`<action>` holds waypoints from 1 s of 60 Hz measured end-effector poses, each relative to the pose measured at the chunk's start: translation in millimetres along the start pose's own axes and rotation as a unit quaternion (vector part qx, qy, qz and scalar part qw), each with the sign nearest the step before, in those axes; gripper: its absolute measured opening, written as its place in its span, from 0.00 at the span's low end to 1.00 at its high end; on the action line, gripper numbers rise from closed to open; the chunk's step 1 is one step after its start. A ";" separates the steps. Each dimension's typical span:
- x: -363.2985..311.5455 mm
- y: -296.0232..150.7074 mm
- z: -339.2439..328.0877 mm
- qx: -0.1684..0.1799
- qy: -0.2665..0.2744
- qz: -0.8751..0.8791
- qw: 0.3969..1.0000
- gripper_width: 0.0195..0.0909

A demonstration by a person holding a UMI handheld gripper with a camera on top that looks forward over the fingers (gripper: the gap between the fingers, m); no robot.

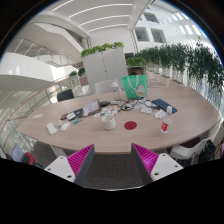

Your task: Pour water

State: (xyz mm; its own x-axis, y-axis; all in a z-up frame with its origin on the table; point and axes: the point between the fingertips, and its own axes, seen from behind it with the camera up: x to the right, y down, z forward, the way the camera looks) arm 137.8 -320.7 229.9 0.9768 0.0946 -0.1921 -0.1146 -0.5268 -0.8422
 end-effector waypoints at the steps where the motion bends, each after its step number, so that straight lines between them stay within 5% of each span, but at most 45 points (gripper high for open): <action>1: 1.1 -0.9 0.4 0.002 0.000 -0.001 1.000 0.87; 17: 18.7 6.9 15.6 0.031 0.020 -0.024 0.999 0.85; 27: 95.0 -5.7 46.4 0.073 0.045 -0.041 0.995 0.85; 46: 292.2 -36.1 186.4 0.135 0.107 -0.038 0.984 0.85; 60: 329.0 -54.4 273.4 0.150 0.089 -0.037 0.984 0.84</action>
State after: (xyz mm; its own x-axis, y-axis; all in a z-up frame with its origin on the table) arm 416.0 -30.0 74.8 0.9977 -0.0393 -0.0555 -0.0635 -0.2475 -0.9668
